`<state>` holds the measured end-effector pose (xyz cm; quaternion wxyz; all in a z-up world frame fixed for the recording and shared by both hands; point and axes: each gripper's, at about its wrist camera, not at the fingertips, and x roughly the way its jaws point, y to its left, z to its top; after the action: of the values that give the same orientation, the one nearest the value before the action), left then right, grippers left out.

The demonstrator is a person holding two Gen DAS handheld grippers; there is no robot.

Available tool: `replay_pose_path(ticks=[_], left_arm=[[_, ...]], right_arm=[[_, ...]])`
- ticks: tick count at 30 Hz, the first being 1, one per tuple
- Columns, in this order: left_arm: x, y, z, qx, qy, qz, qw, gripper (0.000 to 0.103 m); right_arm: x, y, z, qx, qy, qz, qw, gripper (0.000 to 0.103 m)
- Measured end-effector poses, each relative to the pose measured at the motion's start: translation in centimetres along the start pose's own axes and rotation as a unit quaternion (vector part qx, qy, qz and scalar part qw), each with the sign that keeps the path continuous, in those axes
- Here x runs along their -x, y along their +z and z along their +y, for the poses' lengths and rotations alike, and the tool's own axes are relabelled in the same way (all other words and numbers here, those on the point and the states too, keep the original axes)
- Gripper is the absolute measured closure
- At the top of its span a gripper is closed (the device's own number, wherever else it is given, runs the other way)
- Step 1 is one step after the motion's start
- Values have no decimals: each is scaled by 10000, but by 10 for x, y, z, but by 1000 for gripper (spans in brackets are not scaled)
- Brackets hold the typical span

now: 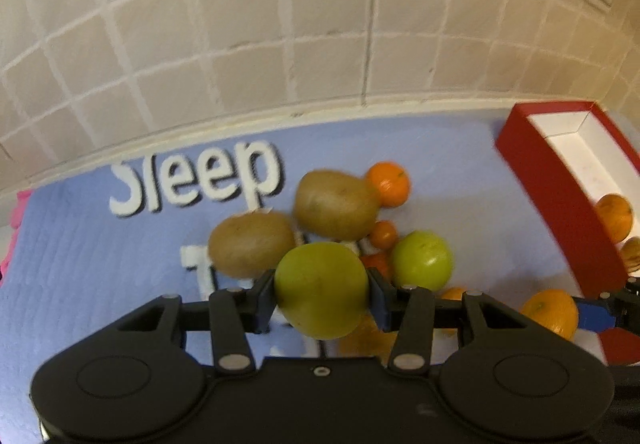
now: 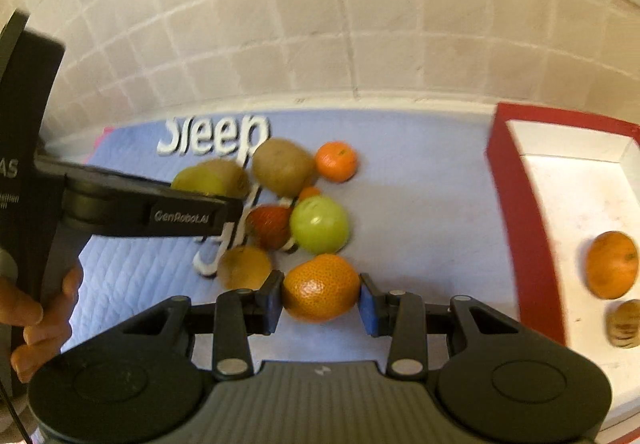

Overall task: Organize fruits
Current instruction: 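Carry both fruits into the red-rimmed box and open both tools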

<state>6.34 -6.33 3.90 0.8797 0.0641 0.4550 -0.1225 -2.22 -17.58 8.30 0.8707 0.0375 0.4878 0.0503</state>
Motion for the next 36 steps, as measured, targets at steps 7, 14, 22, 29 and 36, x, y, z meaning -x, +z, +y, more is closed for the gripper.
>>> replay_pose_path(ticks=[7,14,22,29,36], left_arm=[[22,32,-41,-205,-300,-351,9987,48],[36,53,-107,-568,-841,-604,9930,48],[28,45,-184,-1028,-1491,-431,9825,47],[9,32,-225,-1343,-1773,-32,9749,47],[-12,18,-245,-1474,-1923,298,9697,47]], right_arm=[[39,22,-58,-449,-223,-523,9974,62],[70,31,-137,-1026,-609,-825,9894,62],[78,16,-216,-1738,-857,-740,9782,62],[62,-4,-250,-2173,-751,-533,9717,62],[41,-18,-269,-2496,-654,-356,9655,62]])
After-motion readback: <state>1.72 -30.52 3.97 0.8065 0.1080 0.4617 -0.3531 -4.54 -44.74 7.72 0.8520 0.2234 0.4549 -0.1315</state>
